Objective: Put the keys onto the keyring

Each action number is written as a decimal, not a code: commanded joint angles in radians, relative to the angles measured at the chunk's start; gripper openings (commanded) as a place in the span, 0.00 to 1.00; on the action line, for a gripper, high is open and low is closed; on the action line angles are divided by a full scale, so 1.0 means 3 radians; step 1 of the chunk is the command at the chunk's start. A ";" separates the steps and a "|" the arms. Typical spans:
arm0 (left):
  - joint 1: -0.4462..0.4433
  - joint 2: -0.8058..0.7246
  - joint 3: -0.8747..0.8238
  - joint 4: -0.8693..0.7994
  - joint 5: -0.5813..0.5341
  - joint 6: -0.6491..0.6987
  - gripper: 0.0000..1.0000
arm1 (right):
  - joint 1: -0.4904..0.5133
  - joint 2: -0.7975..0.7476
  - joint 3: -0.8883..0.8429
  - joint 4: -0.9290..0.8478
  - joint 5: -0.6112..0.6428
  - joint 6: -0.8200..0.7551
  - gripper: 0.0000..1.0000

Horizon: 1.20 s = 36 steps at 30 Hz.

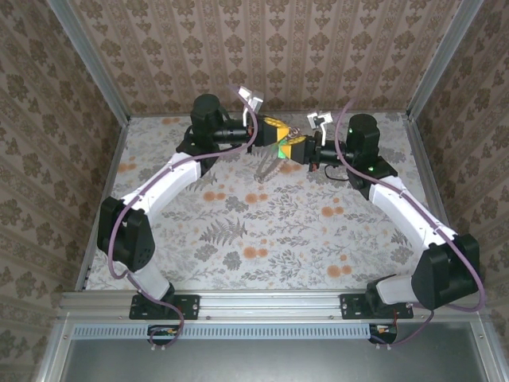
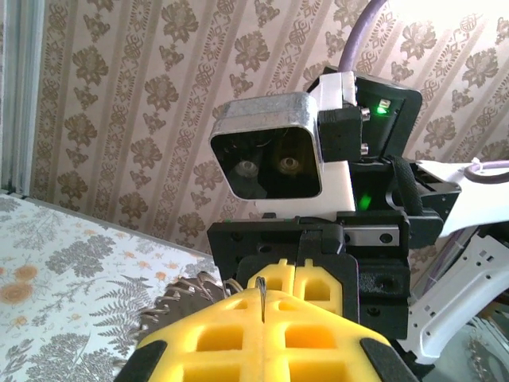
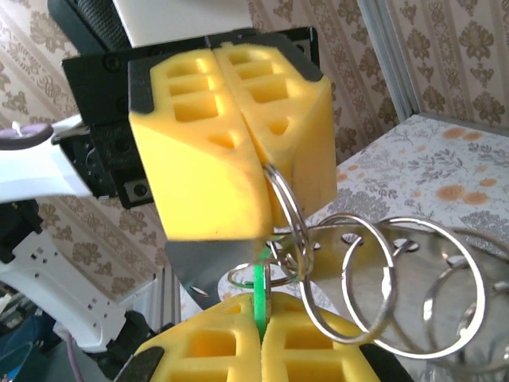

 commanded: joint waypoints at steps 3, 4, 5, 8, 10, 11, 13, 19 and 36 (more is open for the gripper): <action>-0.0041 -0.0163 -0.0089 0.0381 -0.0108 -0.0148 0.00 | 0.0063 0.0052 -0.0093 0.0356 0.0303 0.0201 0.00; -0.0045 -0.0169 -0.0111 0.0416 -0.0122 -0.0169 0.00 | 0.0063 0.0041 -0.0117 0.0403 0.0376 0.0225 0.00; -0.0050 -0.0162 -0.0134 0.0454 -0.0130 -0.0196 0.00 | 0.0063 0.0041 -0.0144 0.0479 0.0437 0.0271 0.00; -0.0050 -0.0160 -0.0202 0.0605 -0.0168 -0.0301 0.00 | 0.0060 0.0051 -0.0232 0.0738 0.0660 0.0444 0.00; -0.0050 -0.0164 -0.0252 0.0693 -0.0198 -0.0370 0.00 | 0.0062 0.0052 -0.0302 0.0990 0.0781 0.0617 0.00; -0.0048 -0.0167 -0.0278 0.0730 -0.0219 -0.0398 0.00 | 0.0063 0.0156 -0.0306 0.1046 0.0794 0.0680 0.00; -0.0050 -0.0163 -0.0325 0.0836 -0.0243 -0.0478 0.00 | 0.0063 0.0256 -0.0300 0.1170 0.0754 0.0805 0.00; -0.0045 -0.0150 -0.0463 0.1139 -0.0420 -0.0703 0.00 | 0.0057 0.0169 -0.0468 0.1296 0.0726 0.0863 0.00; 0.0062 0.0126 -0.0811 0.2504 -0.0910 -0.1735 0.00 | 0.0011 0.0017 -0.0570 0.1384 0.0863 0.0977 0.00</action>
